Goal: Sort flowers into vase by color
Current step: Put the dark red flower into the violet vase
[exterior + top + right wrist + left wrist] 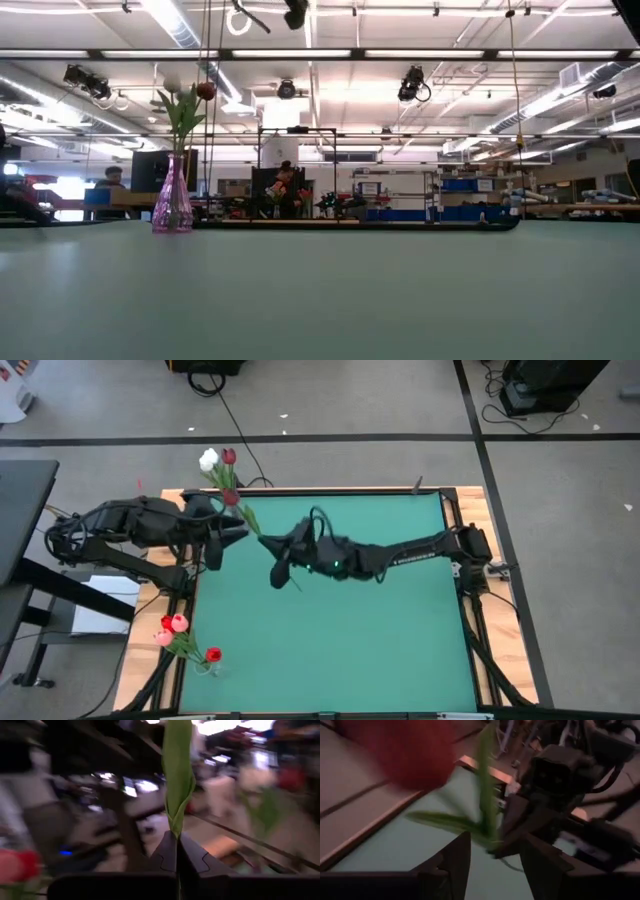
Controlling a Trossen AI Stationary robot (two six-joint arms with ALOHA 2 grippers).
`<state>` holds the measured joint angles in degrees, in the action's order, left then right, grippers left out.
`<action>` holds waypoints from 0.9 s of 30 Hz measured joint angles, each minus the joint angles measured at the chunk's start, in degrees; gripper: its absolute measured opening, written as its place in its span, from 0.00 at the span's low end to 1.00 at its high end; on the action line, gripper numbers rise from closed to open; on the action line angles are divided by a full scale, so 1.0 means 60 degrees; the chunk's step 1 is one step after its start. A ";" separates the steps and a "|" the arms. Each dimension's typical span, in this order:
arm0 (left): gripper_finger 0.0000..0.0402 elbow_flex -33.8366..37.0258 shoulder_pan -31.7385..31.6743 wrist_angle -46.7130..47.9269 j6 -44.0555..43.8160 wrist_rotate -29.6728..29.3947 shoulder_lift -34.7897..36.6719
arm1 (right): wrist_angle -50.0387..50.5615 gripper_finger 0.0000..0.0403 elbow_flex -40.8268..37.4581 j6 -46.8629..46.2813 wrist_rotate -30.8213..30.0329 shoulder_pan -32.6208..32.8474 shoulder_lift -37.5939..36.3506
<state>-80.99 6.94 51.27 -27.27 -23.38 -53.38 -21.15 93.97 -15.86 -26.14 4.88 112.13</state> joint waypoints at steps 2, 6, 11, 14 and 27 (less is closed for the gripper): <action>0.45 0.0000 -0.0001 0.0011 -0.0007 -0.0453 0.0104 | -0.0673 0.01 0.0000 0.0124 0.1185 -0.0333 -0.0010; 0.51 0.0000 -0.0004 -0.0045 -0.0011 -0.1092 0.0216 | -0.1462 0.01 0.0000 -0.0082 0.3026 -0.0964 -0.0036; 0.53 0.0000 -0.0004 -0.0881 0.1104 -0.1125 0.0080 | -0.2108 0.01 0.0000 -0.0494 0.5230 -0.1705 -0.0036; 0.54 0.0000 -0.0004 -0.1593 0.1620 -0.1118 -0.0125 | -0.2517 0.01 0.0000 -0.0827 0.6306 -0.2105 -0.0036; 0.35 0.0000 -0.0667 -0.3261 0.2380 -0.1153 -0.0873 | -0.3197 0.01 0.0000 -0.0862 0.8818 -0.2821 -0.0036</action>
<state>-80.99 2.94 31.70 -12.98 -30.30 -58.62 -40.33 93.97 -21.04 26.76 -12.04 111.92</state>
